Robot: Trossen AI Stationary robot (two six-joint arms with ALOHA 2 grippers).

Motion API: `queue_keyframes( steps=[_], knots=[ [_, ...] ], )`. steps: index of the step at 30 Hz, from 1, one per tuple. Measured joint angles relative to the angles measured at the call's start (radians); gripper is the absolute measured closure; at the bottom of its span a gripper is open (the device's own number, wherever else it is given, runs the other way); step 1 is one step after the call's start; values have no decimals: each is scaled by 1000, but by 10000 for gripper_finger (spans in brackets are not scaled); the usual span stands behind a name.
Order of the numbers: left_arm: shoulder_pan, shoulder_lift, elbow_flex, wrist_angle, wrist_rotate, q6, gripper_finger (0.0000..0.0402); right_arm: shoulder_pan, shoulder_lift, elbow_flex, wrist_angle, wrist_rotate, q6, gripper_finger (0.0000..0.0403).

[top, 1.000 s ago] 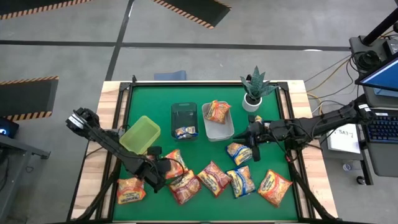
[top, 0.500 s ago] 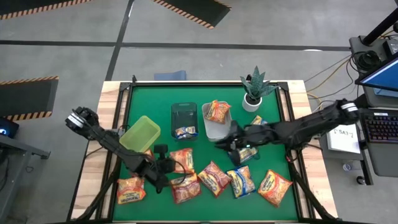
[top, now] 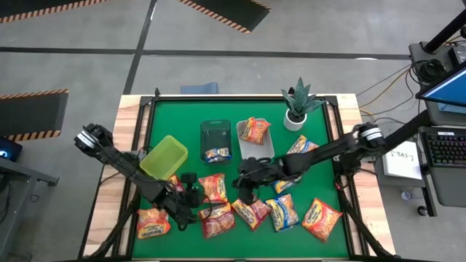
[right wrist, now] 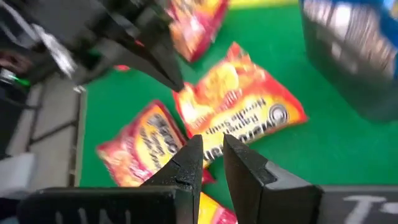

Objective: Sort Maruchan noodles
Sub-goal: Put the orange noodle pack into the gray bin

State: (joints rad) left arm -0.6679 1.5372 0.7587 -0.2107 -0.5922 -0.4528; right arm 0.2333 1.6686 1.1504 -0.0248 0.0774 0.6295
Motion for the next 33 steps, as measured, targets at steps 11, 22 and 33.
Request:
queue_keyframes(
  steps=[11,22,33],
  knots=[
    [-7,8,-153,227,2,-55,401,-8,164,172,-190,1,6,346],
    [-10,26,-202,236,29,-166,401,-36,183,192,-186,-6,159,234],
    [-11,92,-204,317,24,-162,401,-38,218,191,-112,29,210,130]
  ],
)
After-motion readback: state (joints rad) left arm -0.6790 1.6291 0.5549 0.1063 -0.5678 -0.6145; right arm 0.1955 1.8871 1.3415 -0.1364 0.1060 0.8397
